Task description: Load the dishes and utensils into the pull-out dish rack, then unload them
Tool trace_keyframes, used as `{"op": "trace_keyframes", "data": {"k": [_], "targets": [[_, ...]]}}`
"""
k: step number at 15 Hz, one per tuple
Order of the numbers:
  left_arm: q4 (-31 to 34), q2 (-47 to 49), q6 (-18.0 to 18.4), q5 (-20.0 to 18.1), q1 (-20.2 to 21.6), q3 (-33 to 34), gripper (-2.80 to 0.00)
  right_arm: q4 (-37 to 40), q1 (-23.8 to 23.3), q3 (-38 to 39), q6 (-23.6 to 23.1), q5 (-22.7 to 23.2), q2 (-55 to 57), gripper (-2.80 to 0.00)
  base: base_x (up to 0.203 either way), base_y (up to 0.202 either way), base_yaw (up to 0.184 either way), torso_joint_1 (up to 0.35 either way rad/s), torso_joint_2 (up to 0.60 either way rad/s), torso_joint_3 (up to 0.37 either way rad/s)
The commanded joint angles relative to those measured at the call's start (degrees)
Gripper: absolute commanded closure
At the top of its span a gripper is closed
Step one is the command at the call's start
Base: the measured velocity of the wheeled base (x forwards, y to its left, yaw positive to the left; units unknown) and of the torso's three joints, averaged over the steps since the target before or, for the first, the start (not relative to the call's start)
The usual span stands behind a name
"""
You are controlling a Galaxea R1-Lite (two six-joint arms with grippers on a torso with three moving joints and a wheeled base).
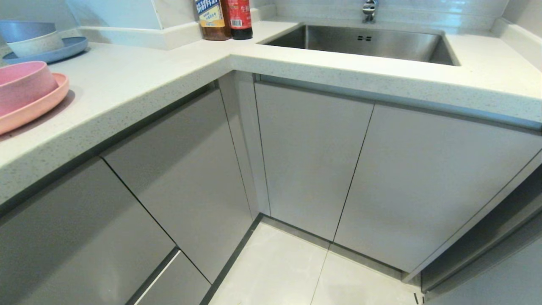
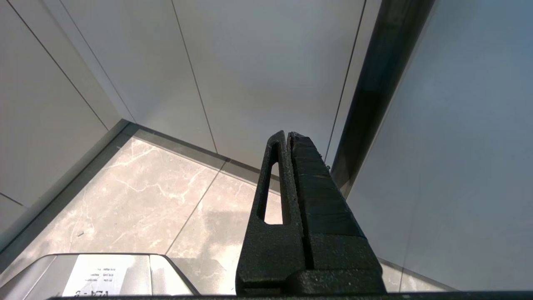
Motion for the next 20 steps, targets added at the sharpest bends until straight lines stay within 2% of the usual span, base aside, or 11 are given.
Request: {"op": "trace_keyframes", "data": {"k": [1,20], "targets": [[0.0,0.1,0.8,-0.2,0.1,1.5,0.0,0.0,0.0,0.1,0.0,0.0,0.0,0.0,0.0,0.0,0.0,0.0,0.0,0.0],[-0.1,0.1,0.0,0.2,0.1,1.5,0.0,0.0,0.0,0.1,0.0,0.0,0.0,0.0,0.0,0.0,0.0,0.0,0.0,0.0]]}}
